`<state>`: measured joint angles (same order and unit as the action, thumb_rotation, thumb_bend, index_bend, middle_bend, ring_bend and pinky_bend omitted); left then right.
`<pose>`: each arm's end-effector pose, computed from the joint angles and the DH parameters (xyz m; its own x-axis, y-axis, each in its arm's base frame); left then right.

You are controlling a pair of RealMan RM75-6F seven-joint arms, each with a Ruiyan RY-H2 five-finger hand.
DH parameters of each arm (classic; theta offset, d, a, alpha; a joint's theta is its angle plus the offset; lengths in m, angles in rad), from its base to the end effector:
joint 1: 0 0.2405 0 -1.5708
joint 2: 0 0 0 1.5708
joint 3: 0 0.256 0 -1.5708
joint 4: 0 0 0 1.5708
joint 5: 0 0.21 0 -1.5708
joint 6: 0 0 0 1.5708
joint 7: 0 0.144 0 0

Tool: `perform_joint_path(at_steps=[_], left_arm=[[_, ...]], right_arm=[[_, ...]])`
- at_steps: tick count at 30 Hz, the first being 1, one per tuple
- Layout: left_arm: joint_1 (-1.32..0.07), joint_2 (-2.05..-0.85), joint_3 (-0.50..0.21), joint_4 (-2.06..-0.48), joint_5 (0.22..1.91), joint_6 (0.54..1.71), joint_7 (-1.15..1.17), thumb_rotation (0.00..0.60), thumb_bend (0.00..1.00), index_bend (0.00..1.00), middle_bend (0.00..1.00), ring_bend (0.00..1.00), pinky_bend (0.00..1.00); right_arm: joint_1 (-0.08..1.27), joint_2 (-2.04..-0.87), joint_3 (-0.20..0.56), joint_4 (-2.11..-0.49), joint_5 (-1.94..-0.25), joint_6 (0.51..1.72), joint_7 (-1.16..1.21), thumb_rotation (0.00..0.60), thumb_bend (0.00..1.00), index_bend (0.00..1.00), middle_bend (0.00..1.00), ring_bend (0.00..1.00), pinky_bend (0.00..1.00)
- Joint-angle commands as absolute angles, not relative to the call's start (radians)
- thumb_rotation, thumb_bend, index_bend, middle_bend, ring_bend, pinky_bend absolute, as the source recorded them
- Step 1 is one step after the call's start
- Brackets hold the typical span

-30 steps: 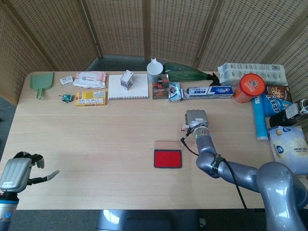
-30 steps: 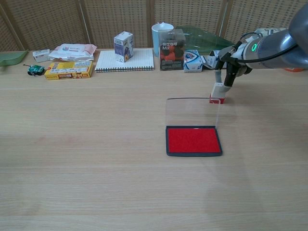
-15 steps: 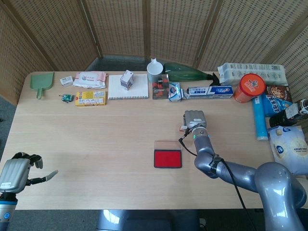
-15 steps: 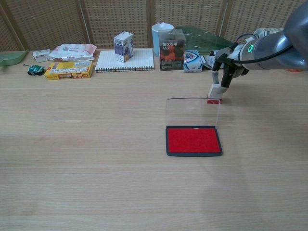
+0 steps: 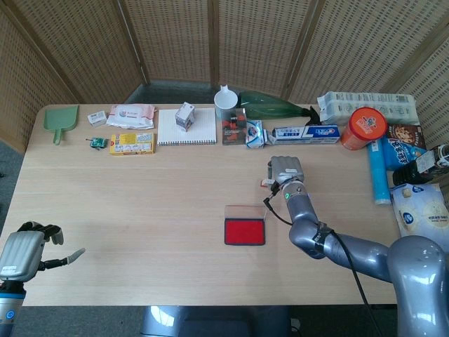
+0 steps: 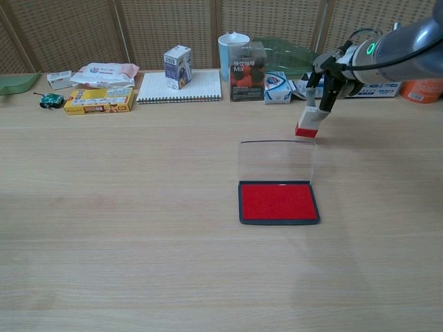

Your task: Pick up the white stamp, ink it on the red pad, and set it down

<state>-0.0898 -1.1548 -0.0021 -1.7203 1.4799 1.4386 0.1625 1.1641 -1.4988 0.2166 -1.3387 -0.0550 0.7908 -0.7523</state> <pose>-0.2928 0.1696 0.1267 0.4129 0.1055 0.9046 0.9102 -0.0133 -0.4139 -0.1160 -0.4351 0.0002 0.4021 -0.4867 0.7755 -0.8905 -0.0112 0.4548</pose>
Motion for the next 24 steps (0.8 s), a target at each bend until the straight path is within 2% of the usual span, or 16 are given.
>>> perform_joint_path(at_steps=[1, 14, 24], left_arm=[[-0.091, -1.156, -0.002, -1.722, 1.482, 1.438, 0.164, 0.263, 0.06, 0.59, 0.58, 0.53, 0.31], [-0.098, -1.168, 0.003, -1.718, 1.493, 1.426, 0.161, 0.26, 0.06, 0.59, 0.58, 0.53, 0.31], [-0.098, -1.174, 0.006, -1.705, 1.496, 1.426, 0.149, 0.262, 0.05, 0.59, 0.58, 0.53, 0.31]], right_arm=[[1.148, -1.407, 0.235, -1.465, -0.083, 0.8, -0.721, 0.599, 0.48, 0.66, 1.0, 1.0, 1.0], [1.168, -1.197, 0.234, -1.785, -0.111, 0.825, -0.687, 0.6, 0.47, 0.67, 1.0, 1.0, 1.0], [1.19, -1.116, 0.198, -1.919, -0.125, 0.801, -0.653, 0.6, 0.47, 0.68, 1.0, 1.0, 1.0]])
